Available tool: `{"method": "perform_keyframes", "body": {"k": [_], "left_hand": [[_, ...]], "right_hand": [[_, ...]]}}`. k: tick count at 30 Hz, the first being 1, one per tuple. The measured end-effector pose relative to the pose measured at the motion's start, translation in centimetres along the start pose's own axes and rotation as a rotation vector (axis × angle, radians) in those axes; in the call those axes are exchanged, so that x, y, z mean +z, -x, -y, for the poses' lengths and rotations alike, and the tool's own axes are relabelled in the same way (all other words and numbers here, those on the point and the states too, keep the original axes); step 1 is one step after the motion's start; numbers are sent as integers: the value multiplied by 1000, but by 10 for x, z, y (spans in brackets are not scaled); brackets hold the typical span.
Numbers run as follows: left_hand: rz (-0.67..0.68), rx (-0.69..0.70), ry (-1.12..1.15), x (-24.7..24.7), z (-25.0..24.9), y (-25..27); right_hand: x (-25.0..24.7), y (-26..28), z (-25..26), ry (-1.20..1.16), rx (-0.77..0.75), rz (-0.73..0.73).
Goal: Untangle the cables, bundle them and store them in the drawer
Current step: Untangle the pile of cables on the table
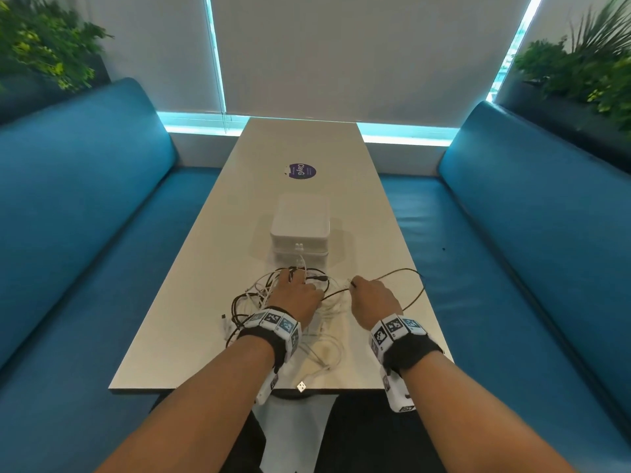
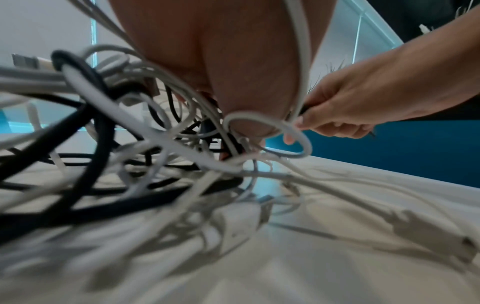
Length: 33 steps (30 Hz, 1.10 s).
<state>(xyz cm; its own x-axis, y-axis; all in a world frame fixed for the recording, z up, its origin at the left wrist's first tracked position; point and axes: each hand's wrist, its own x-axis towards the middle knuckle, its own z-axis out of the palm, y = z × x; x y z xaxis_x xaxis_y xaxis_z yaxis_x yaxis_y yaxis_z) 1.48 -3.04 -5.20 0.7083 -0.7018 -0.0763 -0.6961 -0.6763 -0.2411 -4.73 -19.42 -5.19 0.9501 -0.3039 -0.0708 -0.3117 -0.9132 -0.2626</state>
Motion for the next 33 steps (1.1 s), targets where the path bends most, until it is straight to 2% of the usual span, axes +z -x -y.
{"method": "perform_keyframes", "body": {"k": [4,10,14,18,23,26,29,33], "left_hand": [[2,0,-13,-3,-2,0],[-96,17,13,-10,3,4],[-99,-12,-23,-8,6,2],[-65,-57,-38,-5,15,3],[-56,-25,-47,-5,12,4],[-37,-35,-46,-4,8,5],[-19,-30,-40,-7,5,5],[-40,-11,-6,-14,1,7]], "right_hand": [[6,-1,19,-77,-164,72],[3,-6,22,-62,-179,111],[-6,-5,20,-27,-145,62],[-22,-9,-5,41,-15,-11],[-21,-8,-10,82,81,-5],[-14,-3,4,-19,-13,-13],[-7,0,22,-57,-127,37],[6,-4,36,-96,-169,122]]}}
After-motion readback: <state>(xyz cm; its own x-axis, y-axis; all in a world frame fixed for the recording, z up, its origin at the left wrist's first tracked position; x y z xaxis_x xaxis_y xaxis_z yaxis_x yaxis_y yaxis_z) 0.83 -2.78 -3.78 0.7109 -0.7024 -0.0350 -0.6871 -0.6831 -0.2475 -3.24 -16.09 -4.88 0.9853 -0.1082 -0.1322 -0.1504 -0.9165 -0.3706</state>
